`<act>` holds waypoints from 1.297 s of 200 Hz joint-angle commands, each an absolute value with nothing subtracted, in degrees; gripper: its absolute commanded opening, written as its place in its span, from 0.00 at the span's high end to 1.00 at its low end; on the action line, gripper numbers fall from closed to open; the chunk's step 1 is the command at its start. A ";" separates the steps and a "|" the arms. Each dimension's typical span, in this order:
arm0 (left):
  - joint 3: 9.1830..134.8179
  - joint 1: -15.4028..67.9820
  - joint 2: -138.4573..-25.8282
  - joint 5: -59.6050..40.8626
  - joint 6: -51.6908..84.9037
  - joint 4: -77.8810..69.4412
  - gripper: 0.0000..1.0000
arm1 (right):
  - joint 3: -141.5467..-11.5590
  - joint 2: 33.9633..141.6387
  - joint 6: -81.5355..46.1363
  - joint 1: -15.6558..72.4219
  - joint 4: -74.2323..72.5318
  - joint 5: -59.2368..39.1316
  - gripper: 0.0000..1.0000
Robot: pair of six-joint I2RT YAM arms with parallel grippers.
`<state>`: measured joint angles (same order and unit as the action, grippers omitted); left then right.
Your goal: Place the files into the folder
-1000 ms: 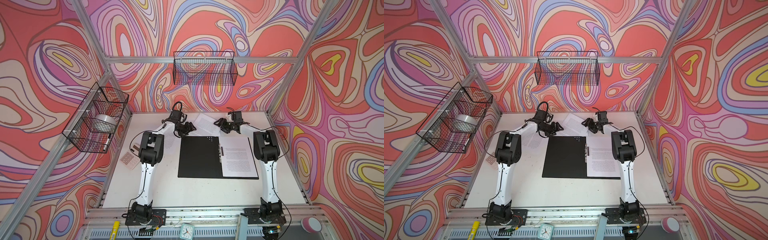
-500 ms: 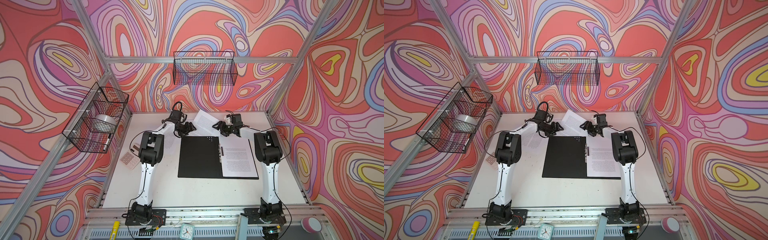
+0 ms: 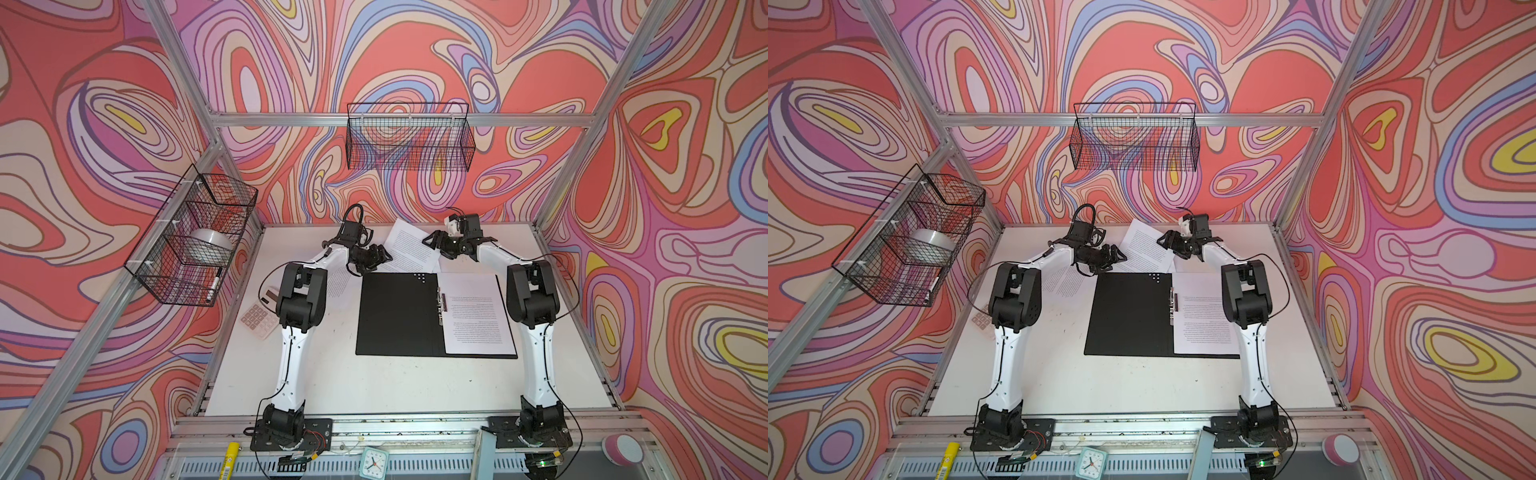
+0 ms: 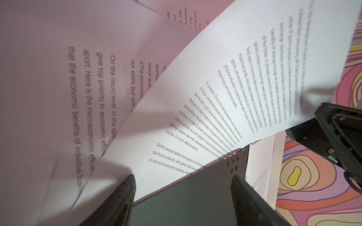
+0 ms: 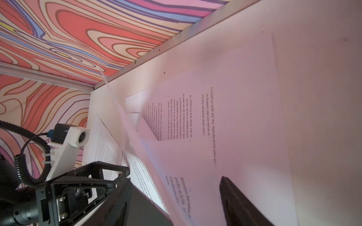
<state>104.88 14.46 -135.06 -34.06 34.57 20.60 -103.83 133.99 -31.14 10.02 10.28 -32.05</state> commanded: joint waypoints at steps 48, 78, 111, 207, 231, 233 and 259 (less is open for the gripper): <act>101.91 14.14 -138.62 -32.08 34.61 26.10 0.23 | -95.49 131.61 -30.06 11.29 3.96 -31.39 0.25; 101.71 13.97 -138.60 -31.99 34.32 26.28 0.23 | -96.02 129.57 -27.55 11.29 7.05 -26.70 0.26; 101.18 13.75 -138.25 -31.91 34.32 26.06 0.23 | -98.00 128.68 -26.15 11.31 10.23 -23.82 0.28; 100.72 13.62 -138.14 -32.40 34.54 25.71 0.23 | -100.34 130.31 -25.69 11.28 10.81 -24.56 0.54; 100.62 13.54 -138.14 -32.49 34.54 25.75 0.22 | -102.04 131.15 -25.40 11.32 12.24 -23.83 0.66; 100.63 13.49 -138.16 -32.51 34.58 25.75 0.22 | -102.15 131.25 -25.31 11.27 12.33 -23.71 0.67; 100.63 13.27 -137.95 -33.24 34.91 25.41 0.22 | -103.14 131.42 -24.84 11.30 13.92 -22.01 0.85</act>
